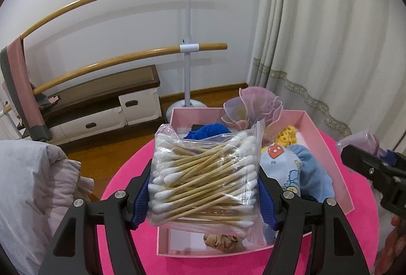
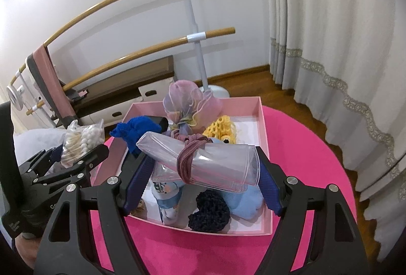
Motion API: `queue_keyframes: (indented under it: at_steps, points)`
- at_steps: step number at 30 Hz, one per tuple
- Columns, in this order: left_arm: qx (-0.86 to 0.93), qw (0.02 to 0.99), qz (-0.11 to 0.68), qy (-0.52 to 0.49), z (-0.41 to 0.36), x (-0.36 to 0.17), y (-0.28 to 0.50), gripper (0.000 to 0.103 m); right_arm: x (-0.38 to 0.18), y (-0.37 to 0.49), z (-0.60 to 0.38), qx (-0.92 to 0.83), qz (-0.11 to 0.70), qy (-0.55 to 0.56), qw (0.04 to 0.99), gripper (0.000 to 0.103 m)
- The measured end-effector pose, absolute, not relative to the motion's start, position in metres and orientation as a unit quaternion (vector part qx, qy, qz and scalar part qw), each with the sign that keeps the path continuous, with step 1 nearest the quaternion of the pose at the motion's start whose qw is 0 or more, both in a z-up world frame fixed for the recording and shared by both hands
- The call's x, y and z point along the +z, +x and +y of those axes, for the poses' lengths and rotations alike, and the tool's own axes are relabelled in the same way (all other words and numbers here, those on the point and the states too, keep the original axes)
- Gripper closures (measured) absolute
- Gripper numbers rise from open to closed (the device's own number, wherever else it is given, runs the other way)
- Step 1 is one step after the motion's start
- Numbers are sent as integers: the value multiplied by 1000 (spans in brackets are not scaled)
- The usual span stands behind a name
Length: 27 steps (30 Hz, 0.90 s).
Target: Organize soft objects
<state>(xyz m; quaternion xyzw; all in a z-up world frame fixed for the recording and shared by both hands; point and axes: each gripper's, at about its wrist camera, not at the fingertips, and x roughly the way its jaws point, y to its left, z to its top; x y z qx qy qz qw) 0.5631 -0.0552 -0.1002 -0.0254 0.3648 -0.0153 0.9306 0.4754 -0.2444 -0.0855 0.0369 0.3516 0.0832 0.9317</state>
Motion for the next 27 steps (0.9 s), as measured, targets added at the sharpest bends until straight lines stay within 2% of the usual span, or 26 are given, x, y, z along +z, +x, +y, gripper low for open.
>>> queue_keyframes:
  at_steps: [13, 18, 19, 21, 27]
  points:
    - [-23, 919, 394, -11, -65, -129, 595, 33, -109, 494, -252, 73, 384, 50, 919, 28]
    - [-18, 920, 392, -7, -66, -134, 597, 11, -122, 497, -258, 77, 396, 72, 912, 23]
    - [-18, 921, 388, -7, -66, -133, 594, 10, -123, 496, -259, 77, 397, 73, 912, 20]
    - [-16, 925, 380, -7, -65, -130, 590, 6, -124, 494, -257, 79, 396, 75, 912, 0]
    - [-6, 932, 363, -7, -63, -122, 570, 3, -118, 481, -256, 82, 382, 81, 917, 0]
